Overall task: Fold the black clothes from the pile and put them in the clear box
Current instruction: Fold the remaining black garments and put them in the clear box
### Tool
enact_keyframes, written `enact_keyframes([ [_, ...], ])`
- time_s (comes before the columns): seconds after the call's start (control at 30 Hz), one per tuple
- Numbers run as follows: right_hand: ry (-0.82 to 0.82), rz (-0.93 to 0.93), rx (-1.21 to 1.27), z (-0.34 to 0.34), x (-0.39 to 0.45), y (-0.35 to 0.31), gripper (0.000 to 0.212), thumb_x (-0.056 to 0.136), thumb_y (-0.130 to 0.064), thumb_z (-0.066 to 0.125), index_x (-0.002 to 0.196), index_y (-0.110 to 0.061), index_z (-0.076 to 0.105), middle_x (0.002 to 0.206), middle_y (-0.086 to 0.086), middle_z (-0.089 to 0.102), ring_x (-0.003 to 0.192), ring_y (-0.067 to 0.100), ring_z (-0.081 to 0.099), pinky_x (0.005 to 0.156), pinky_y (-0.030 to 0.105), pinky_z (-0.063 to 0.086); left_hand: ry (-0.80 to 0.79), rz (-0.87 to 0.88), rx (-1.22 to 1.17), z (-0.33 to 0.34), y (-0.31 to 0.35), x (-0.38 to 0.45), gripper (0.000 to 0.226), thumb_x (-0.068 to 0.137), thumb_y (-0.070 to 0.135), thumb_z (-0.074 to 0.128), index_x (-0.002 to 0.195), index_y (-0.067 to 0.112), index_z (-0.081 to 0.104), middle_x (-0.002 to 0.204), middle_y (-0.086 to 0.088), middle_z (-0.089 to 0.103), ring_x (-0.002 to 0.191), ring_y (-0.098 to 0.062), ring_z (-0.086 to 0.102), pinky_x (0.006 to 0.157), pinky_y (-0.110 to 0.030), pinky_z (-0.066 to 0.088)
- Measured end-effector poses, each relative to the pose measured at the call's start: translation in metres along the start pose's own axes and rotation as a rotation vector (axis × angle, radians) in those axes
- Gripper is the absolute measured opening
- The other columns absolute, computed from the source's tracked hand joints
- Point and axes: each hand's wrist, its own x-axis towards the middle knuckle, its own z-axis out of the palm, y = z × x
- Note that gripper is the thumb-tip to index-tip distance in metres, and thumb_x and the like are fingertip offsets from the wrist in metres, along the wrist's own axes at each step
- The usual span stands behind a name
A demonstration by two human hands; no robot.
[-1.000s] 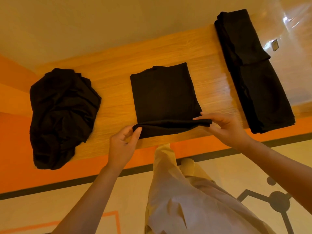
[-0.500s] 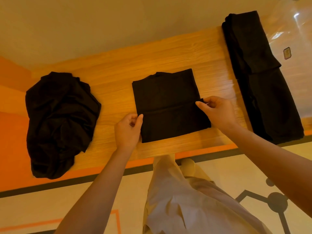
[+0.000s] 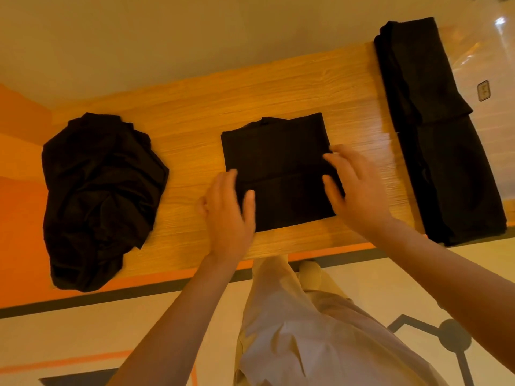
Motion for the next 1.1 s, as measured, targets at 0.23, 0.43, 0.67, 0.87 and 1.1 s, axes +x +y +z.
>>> enact_keyframes([
  [0.23, -0.403, -0.042, -0.3, 0.037, -0.026, -0.007, 0.065, 0.1, -0.051, 0.023, 0.152, -0.013, 0.019, 0.16, 0.006, 0.013, 0.148, 0.019, 0.008, 0.118, 0.046, 0.016, -0.398, 0.269, 0.311, 0.037, 0.001, -0.02, 0.061, 0.1, 0.05, 0.022, 0.153, 0.02, 0.018, 0.161, -0.003, 0.011, 0.148, -0.019, 0.005, 0.118, -0.048, 0.011],
  [0.43, -0.467, 0.045, -0.341, 0.02, -0.033, 0.008, 0.073, 0.098, -0.056, 0.013, 0.152, -0.008, 0.013, 0.161, 0.009, 0.007, 0.148, 0.022, 0.003, 0.12, 0.043, 0.009, -0.456, 0.181, 0.385, 0.012, -0.036, -0.013, 0.068, 0.097, 0.059, 0.009, 0.154, 0.022, 0.005, 0.162, 0.0, 0.0, 0.148, -0.017, -0.005, 0.118, -0.046, -0.001],
  [0.67, -0.432, 0.0, -0.255, 0.015, 0.03, 0.006, 0.059, 0.101, -0.042, 0.026, 0.149, -0.008, 0.024, 0.159, 0.01, 0.015, 0.148, 0.022, 0.006, 0.12, 0.046, 0.008, -0.445, 0.141, 0.352, -0.016, -0.048, 0.055, 0.063, 0.1, 0.051, 0.011, 0.154, 0.022, -0.003, 0.161, 0.003, -0.009, 0.147, -0.014, -0.014, 0.116, -0.043, -0.006],
  [0.87, -0.51, 0.031, -0.329, 0.019, 0.121, 0.015, 0.051, 0.099, -0.023, 0.045, 0.146, -0.008, 0.031, 0.154, 0.012, 0.027, 0.144, 0.028, 0.021, 0.118, 0.04, 0.013, -0.49, 0.328, 0.453, -0.003, -0.021, 0.148, 0.051, 0.1, 0.039, 0.039, 0.145, 0.016, 0.031, 0.15, -0.007, 0.035, 0.137, -0.024, 0.031, 0.111, -0.041, 0.017],
  [1.1, -0.712, 0.261, -0.182, 0.008, 0.167, 0.015, 0.036, 0.091, -0.02, 0.059, 0.125, -0.014, 0.051, 0.124, 0.009, 0.057, 0.115, 0.028, 0.05, 0.096, 0.039, 0.037, -0.711, 0.081, 0.429, -0.004, 0.005, 0.192, 0.014, 0.094, 0.032, 0.057, 0.098, 0.02, 0.054, 0.081, 0.004, 0.052, 0.096, -0.023, 0.054, 0.092, -0.038, 0.024],
])
